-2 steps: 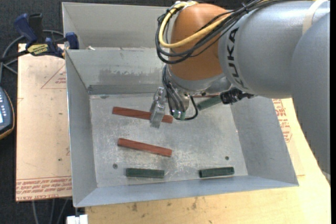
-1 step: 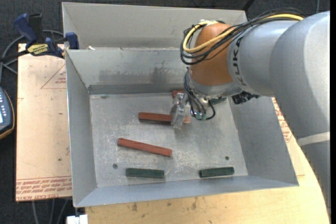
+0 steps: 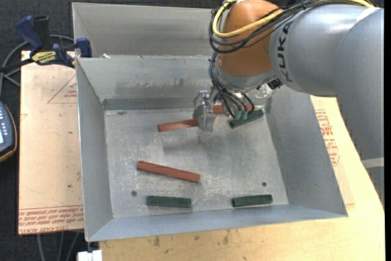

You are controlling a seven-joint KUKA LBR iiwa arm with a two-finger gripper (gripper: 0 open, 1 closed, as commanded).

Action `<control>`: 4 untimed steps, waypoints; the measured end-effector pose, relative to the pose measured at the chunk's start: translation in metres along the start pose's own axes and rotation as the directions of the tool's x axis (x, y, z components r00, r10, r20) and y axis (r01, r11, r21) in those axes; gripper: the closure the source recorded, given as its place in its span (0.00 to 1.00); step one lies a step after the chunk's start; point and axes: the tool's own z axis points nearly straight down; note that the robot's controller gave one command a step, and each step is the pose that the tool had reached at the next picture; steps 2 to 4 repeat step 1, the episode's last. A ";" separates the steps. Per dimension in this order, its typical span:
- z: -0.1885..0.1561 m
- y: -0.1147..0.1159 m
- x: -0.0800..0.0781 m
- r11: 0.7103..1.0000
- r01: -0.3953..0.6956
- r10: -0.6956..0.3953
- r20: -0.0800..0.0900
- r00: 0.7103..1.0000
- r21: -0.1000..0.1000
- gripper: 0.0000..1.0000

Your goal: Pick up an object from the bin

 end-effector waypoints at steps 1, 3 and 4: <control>-0.077 -0.003 -0.003 0.991 0.135 -0.135 0.003 0.991 0.001 1.00; -0.077 -0.003 -0.003 0.991 0.135 -0.135 0.003 0.991 0.001 1.00; -0.077 -0.003 -0.003 0.991 0.135 -0.135 0.003 0.991 0.001 1.00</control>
Offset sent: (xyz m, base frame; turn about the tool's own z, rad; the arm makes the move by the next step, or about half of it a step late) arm 0.0005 -0.0031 0.0724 -0.1366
